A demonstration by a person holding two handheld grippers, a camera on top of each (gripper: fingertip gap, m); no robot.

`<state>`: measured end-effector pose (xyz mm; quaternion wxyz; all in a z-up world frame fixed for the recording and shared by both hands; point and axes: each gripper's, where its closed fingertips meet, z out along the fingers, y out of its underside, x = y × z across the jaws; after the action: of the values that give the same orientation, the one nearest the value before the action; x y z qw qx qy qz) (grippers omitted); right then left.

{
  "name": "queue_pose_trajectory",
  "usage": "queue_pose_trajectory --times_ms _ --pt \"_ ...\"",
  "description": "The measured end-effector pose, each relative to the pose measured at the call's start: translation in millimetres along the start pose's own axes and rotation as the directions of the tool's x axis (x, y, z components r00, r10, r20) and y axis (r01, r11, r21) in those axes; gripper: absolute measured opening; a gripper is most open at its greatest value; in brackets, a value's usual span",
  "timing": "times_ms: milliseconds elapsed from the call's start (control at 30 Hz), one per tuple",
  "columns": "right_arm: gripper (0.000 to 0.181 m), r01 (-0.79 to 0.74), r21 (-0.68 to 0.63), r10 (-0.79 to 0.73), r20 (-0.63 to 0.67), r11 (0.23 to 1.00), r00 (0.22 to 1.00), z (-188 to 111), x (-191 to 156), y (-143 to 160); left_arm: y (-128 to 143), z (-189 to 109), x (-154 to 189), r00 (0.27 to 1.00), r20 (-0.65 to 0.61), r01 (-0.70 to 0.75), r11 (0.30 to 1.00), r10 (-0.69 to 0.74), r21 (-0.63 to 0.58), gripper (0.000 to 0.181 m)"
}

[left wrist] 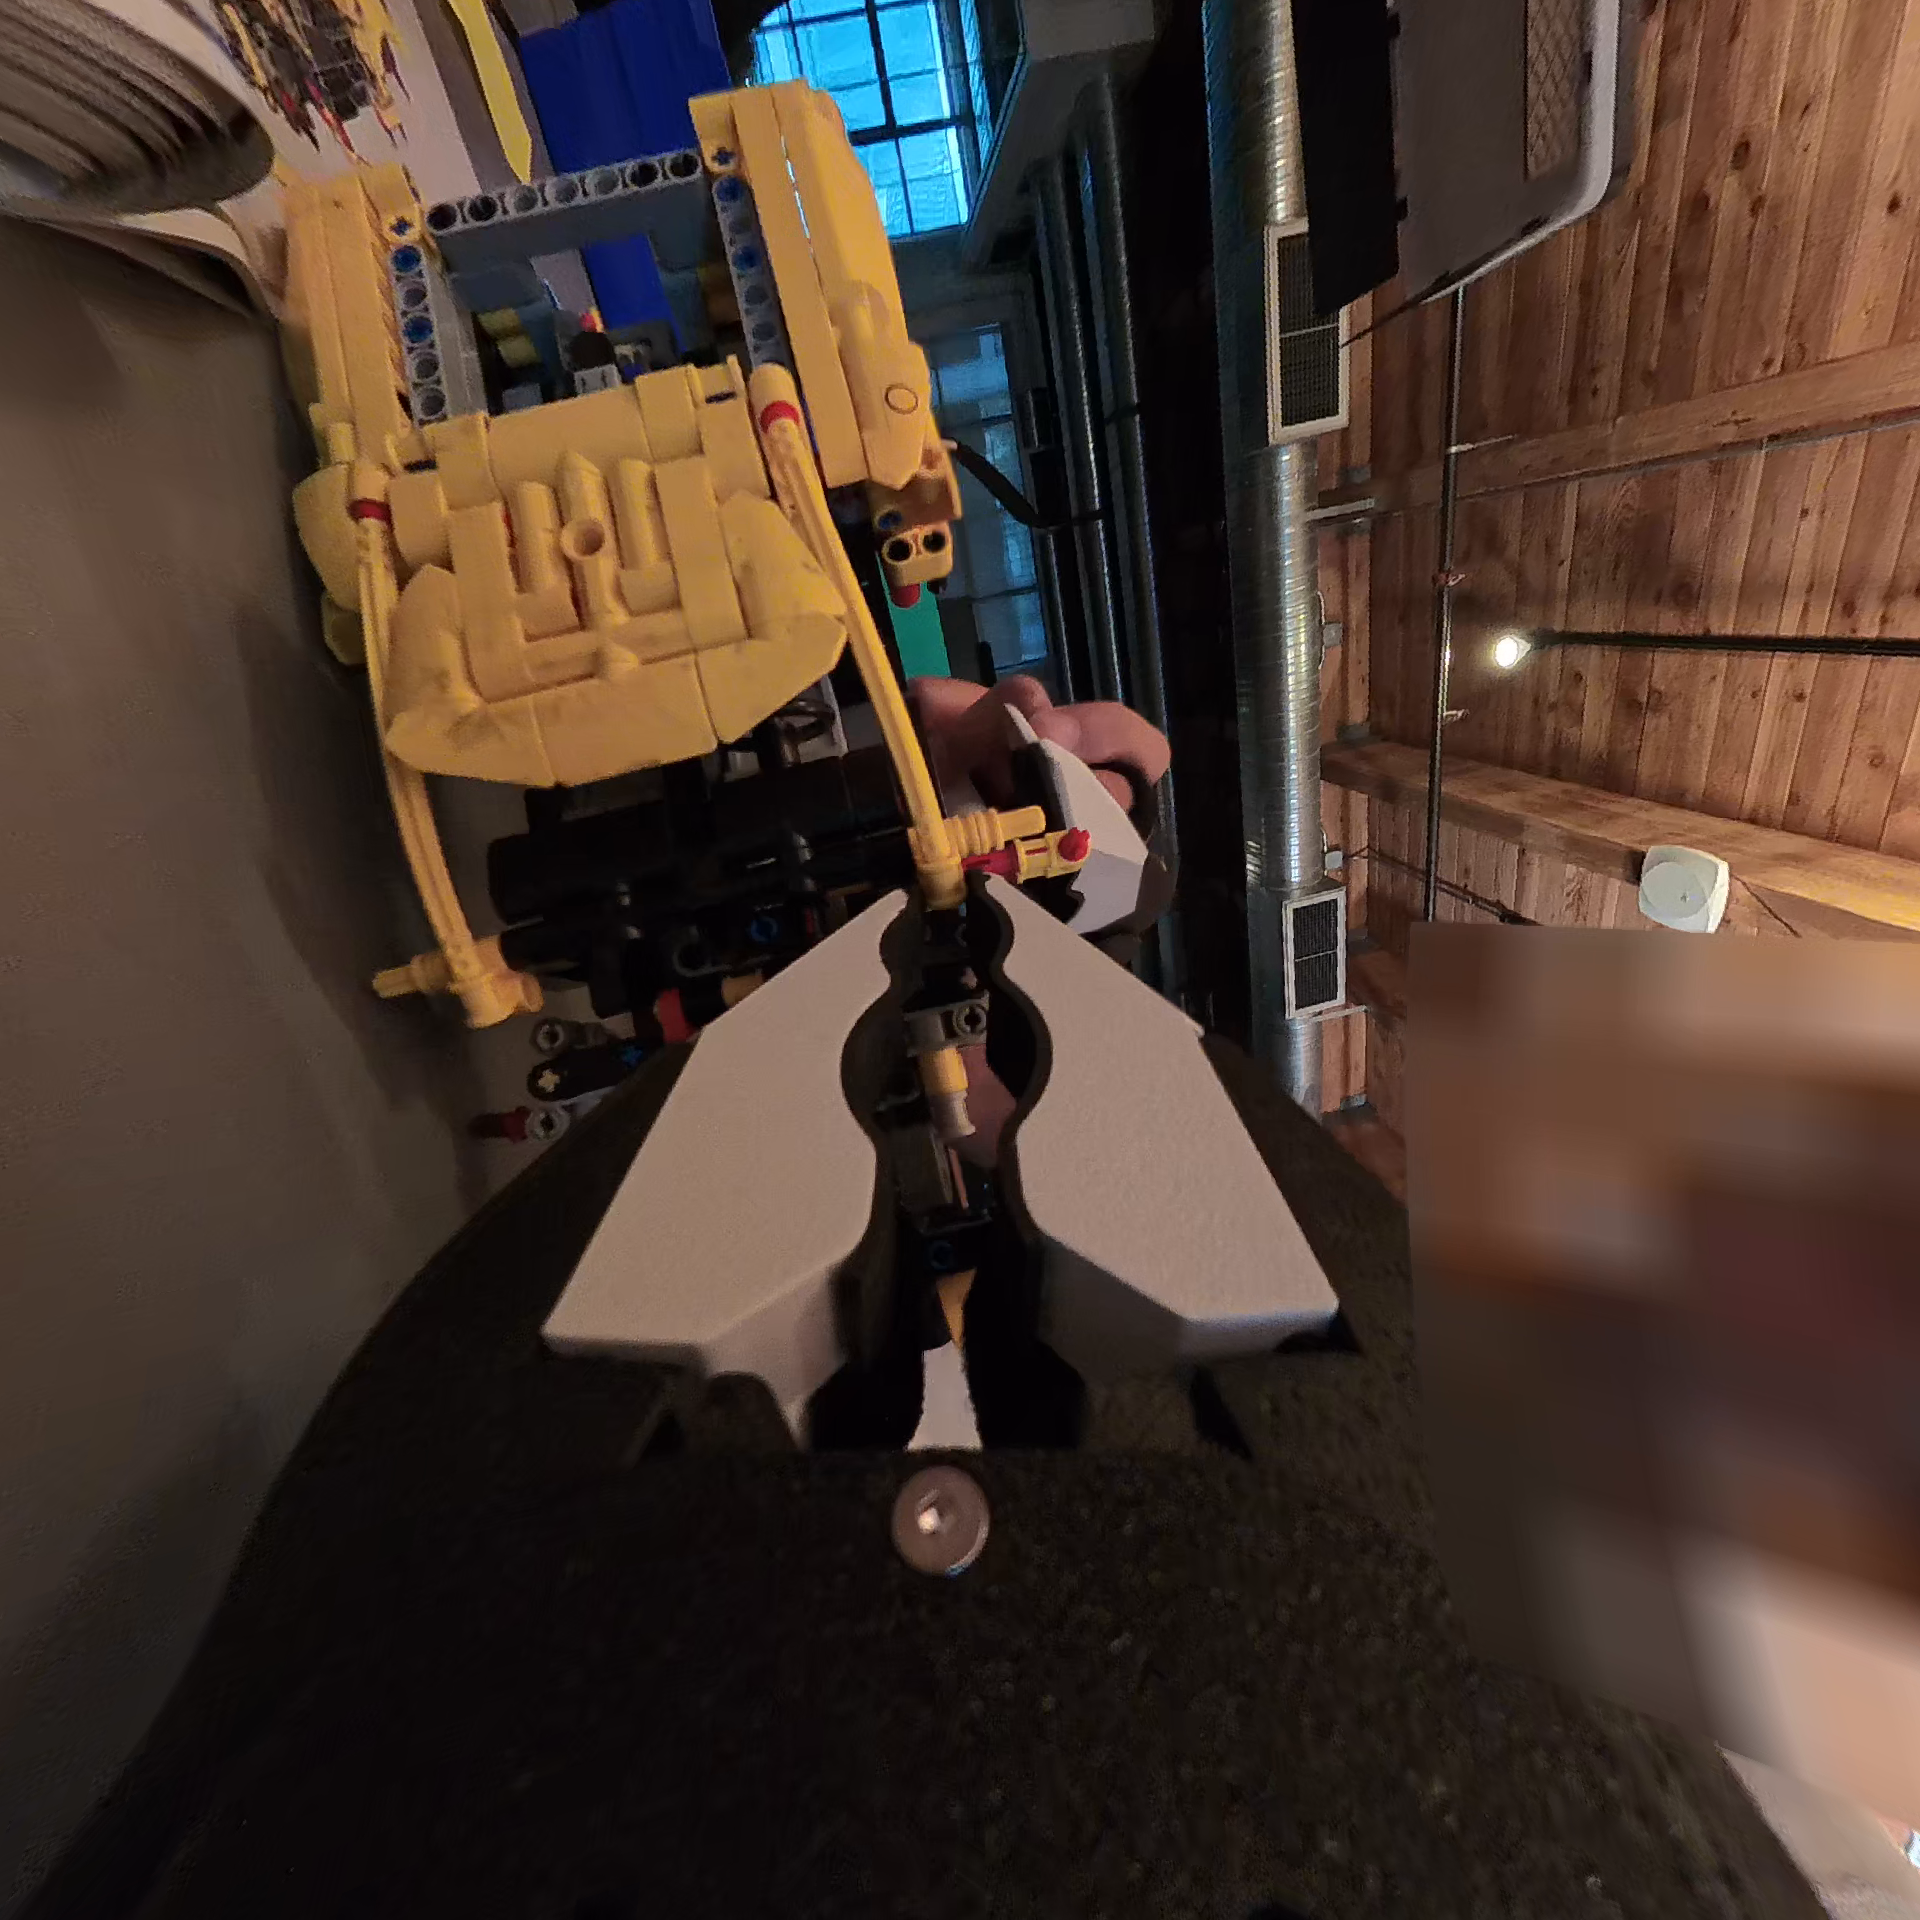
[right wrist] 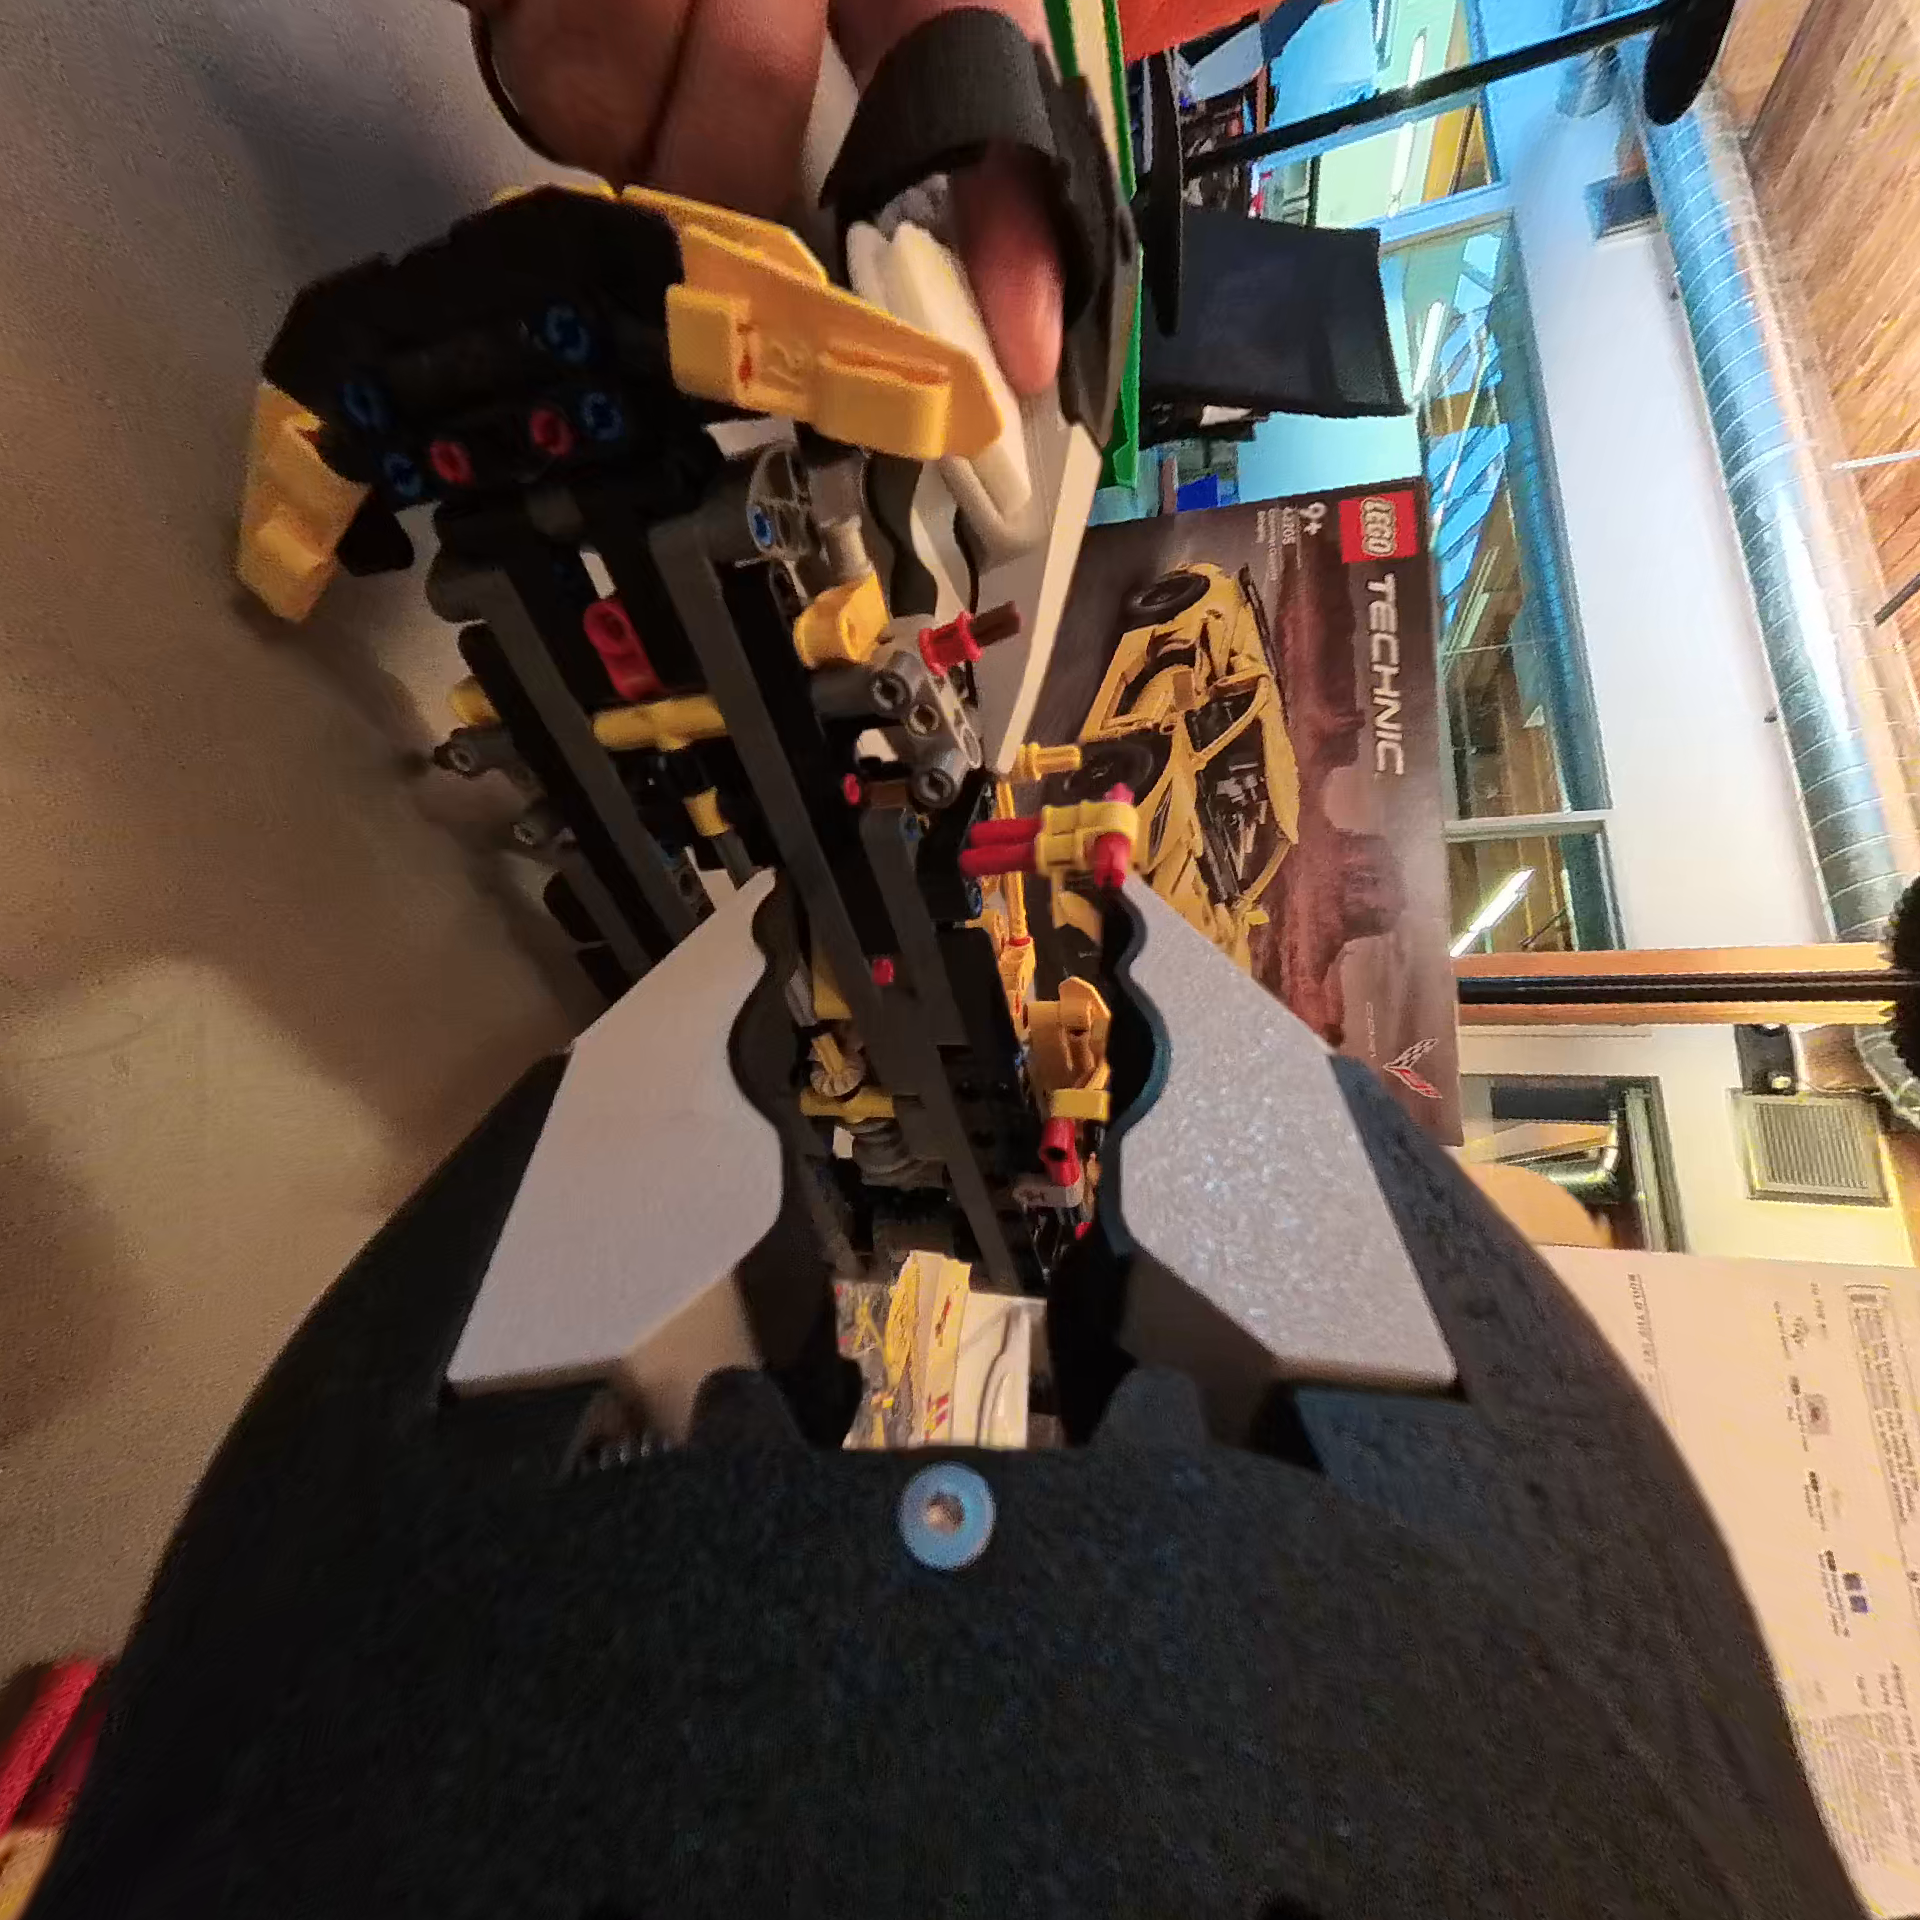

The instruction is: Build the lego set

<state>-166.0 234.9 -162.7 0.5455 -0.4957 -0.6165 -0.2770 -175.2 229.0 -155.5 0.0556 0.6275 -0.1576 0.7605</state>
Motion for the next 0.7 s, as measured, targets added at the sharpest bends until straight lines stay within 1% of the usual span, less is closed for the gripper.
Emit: queue_pose_trajectory --times_ms 100,167,200,300,333,400,433,467,500,533,567,600,667,700 --pt "0.055 0.041 0.027 -0.041 -0.025 0.999 0.999 3.9 -1.4 0.6 1.0 3.5 0.1 1.0 0.006 -0.009 0.999 0.009 -0.032 0.007" --pt "0.054 0.026 0.047 -0.025 -0.027 0.999 0.999 4.2 -1.6 2.3 0.0 4.9 0.1 1.0 0.014 -0.016 0.999 0.017 -0.045 0.007" --pt "0.047 0.024 0.052 -0.023 -0.017 0.998 1.0 3.8 -5.1 3.3 0.1 6.1 0.1 1.0 0.019 -0.023 0.998 0.024 -0.052 0.007" --pt "0.046 0.013 0.069 -0.008 -0.081 0.997 0.997 1.9 -4.3 5.7 -0.4 9.6 -0.1 0.998 0.036 -0.04 0.998 0.042 -0.058 0.007" --pt "0.046 0.006 0.068 0.0 -0.081 0.998 0.997 2.0 -4.0 7.2 -1.3 10.4 -0.3 0.998 0.041 -0.043 0.998 0.045 -0.051 0.007" --pt "0.046 -0.01 0.054 0.013 -0.058 0.999 0.998 3.8 -2.9 11.2 -4.2 10.3 -0.2 0.997 0.045 -0.061 0.998 0.062 -0.024 0.015" --pt "0.046 -0.034 0.052 0.037 -0.046 0.998 0.998 4.7 -3.1 12.7 -4.1 9.3 1.6 0.997 0.035 -0.073 0.997 0.073 -0.017 0.023" --pt "0.036 -0.054 0.056 0.055 -0.019 0.997 0.998 5.9 -7.3 13.0 -3.8 7.6 5.3 0.996 0.012 -0.089 0.996 0.089 -0.008 0.028" --pt "0.037 -0.067 0.064 0.069 -0.03 0.996 0.997 6.8 -6.9 12.7 -4.3 4.4 10.6 0.993 -0.017 -0.114 0.993 0.114 0.012 0.035" --pt "0.037 -0.063 0.064 0.066 -0.038 0.996 0.997 7.5 -6.6 12.3 -4.5 0.0 15.2 0.987 -0.033 -0.154 0.987 0.155 0.038 0.038" --pt "0.037 -0.064 0.06 0.066 -0.039 0.996 0.997 8.4 -6.4 12.1 -3.4 -4.5 16.7 0.977 -0.02 -0.21 0.976 0.212 0.059 0.039" --pt "0.036 -0.075 0.058 0.077 -0.034 0.996 0.996 9.5 -6.2 11.9 -1.7 -8.6 16.8 0.96 0.011 -0.279 0.957 0.279 0.078 0.044" --pt "0.037 -0.089 0.053 0.09 -0.027 0.995 0.996 12.1 -5.5 11.2 2.6 -16.7 26.8 0.908 0.052 -0.419 0.898 0.416 0.131 0.057" --pt "0.037 -0.093 0.044 0.094 -0.026 0.995 0.995 13.5 -4.7 11.3 6.6 -21.0 32.5 0.869 0.087 -0.494 0.857 0.487 0.147 0.058"
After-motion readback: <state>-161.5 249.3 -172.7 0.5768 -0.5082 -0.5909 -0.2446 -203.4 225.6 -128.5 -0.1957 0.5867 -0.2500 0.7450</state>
